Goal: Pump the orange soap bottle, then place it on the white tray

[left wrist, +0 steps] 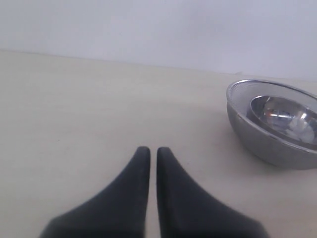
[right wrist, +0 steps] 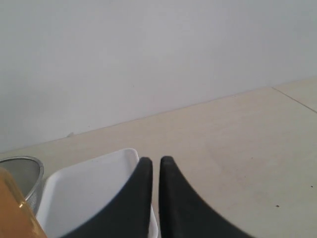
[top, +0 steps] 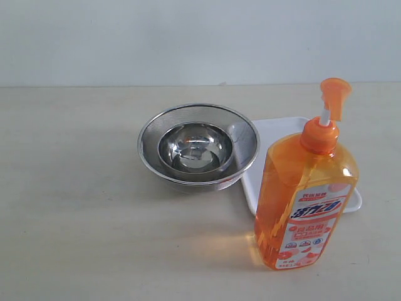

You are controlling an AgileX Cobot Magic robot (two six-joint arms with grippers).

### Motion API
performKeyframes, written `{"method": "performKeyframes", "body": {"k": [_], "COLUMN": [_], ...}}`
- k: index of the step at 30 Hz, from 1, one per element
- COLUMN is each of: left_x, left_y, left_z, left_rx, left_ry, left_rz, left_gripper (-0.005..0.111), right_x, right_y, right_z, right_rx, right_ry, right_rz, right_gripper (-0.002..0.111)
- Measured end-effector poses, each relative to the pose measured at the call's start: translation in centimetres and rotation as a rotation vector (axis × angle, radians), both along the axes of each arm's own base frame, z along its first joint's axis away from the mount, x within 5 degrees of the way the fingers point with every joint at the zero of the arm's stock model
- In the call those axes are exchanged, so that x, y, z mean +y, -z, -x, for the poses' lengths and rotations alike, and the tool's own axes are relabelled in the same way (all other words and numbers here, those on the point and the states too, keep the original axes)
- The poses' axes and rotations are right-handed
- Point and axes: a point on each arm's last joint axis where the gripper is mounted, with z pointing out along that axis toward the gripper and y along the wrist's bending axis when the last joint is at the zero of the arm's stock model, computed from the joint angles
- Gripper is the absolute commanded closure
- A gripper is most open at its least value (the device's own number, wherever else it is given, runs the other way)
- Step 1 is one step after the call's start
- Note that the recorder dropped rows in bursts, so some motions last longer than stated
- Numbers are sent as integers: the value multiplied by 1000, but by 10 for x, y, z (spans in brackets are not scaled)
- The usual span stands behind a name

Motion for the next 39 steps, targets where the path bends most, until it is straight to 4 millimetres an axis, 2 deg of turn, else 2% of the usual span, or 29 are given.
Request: {"method": "performKeyframes", "body": {"k": [6,10,16,21,28,31,34,39], "left_x": [-1,-1,-3,-5,-13,-13,-11,-10], "left_y": [-11,-39,-84,-106,-116,-123,-131,-169], "left_z": [1,9,21,29,19,11,5,-7], "left_rx": [-21,-23,-163,-221,-237,-280,-323,-381], "left_ry": [2,11,43,76,153,145,123,99], "left_rz": [61,76,157,209,236,300,263,246], "left_gripper": [102,102,102,102,102,102,102,102], "right_x": [0,0,0,0,0,0,0,0], "right_y": [0,0,0,0,2,2,2,2], "right_z": [0,0,0,0,0,0,0,0], "right_rx": [0,0,0,2,23,24,24,24], "right_ry": [0,0,0,0,-3,-3,-3,-3], "right_rz": [0,-2,-2,-4,-5,-5,-5,-5], "right_gripper": [107,107,107,107,107,107,107,107]}}
